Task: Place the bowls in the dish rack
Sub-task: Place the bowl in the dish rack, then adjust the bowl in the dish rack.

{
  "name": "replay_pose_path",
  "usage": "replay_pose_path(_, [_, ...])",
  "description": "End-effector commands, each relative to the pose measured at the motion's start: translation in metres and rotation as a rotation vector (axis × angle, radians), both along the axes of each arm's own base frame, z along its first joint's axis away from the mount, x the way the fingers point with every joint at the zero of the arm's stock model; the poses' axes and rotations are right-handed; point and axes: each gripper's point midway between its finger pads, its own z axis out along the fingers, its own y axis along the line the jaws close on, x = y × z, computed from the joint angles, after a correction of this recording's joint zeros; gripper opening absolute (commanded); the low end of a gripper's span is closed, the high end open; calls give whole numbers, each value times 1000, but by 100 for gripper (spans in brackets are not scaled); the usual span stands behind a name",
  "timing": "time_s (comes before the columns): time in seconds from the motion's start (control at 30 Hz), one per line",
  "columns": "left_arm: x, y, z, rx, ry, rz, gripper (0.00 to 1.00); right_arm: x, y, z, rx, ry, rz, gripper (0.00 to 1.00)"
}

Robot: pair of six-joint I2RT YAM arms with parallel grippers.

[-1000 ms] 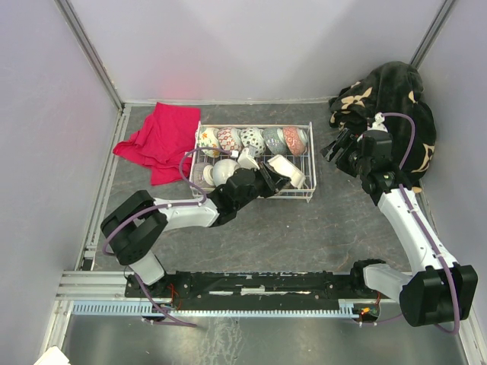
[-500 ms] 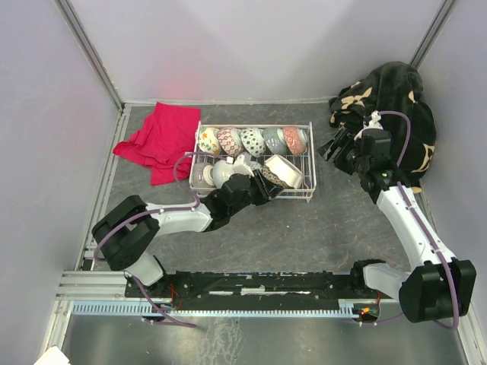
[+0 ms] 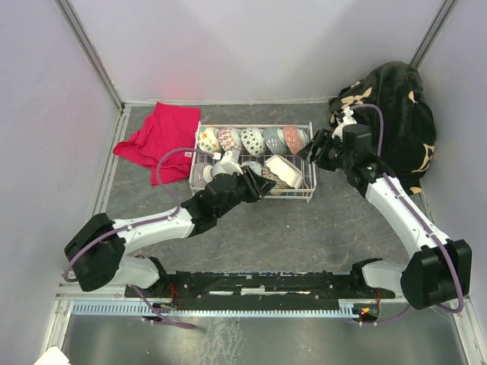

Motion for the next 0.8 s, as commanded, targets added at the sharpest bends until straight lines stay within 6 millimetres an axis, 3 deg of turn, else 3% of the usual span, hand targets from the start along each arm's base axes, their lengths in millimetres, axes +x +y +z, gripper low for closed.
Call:
replay_pose_path(0.0, [3,16,28,38,-107,43,39,9,18,23,-45,-82,72,69])
replay_pose_path(0.3, [27,8,36,117,-150,91,31,11,37,8,-115,-49,128,58])
replay_pose_path(0.47, [44,11,45,165,-175,145,27,11,41,1,-144,-30,138,57])
replay_pose_path(0.77, [84,25,52,224,-192,227,26,4,34,-1,-186,-16,108,54])
